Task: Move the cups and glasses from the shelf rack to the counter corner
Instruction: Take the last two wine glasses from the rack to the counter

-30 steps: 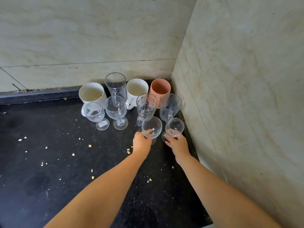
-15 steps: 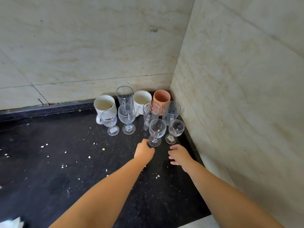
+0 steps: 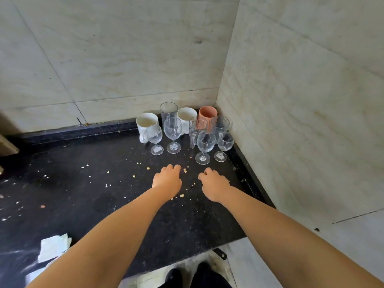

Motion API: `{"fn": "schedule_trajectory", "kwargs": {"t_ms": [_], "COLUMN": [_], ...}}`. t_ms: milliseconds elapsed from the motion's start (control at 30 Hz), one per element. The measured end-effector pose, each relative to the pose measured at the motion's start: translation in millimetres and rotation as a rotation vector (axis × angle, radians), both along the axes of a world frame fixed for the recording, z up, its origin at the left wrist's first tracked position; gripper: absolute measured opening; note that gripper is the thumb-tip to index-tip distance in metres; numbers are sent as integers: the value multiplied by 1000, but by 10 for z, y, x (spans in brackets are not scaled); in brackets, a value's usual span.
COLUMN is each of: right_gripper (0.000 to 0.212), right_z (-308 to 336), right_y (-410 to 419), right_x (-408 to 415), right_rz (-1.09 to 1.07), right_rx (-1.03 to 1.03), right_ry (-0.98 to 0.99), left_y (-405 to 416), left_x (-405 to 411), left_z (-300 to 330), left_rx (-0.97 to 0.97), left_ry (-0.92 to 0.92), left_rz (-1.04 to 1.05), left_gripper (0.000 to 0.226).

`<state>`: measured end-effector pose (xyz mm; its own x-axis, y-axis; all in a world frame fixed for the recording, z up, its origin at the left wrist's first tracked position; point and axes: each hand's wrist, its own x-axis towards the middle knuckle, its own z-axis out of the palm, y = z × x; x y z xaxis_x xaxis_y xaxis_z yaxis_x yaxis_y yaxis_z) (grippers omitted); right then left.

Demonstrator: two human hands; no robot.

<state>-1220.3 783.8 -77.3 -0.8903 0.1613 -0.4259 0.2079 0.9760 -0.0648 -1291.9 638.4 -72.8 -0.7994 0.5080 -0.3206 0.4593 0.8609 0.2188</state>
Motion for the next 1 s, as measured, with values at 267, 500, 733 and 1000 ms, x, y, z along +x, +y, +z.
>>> {"fn": "schedule_trajectory", "kwargs": {"t_ms": [267,500,733,1000], "right_gripper": [33,32,31,36], "right_z": [125,101,75,132], "right_y": [-424,-1010,-1975,-3338], "right_x": [30,354,907,1859], "right_rz": [235,542,865,1206], "right_rx": [-9,-33,-62,-77], "right_ry": [5,22,-52,-64], "left_y": [-650,-1272,-2008,-2930], "left_x": [399,1343,2491,3956], "left_z": [123,101,73,156], "left_rx": [75,69,164,148], "left_ry": [6,-7,-21,26], "left_rz": [309,638,1020,1427], "left_gripper": [44,41,43,44]}}
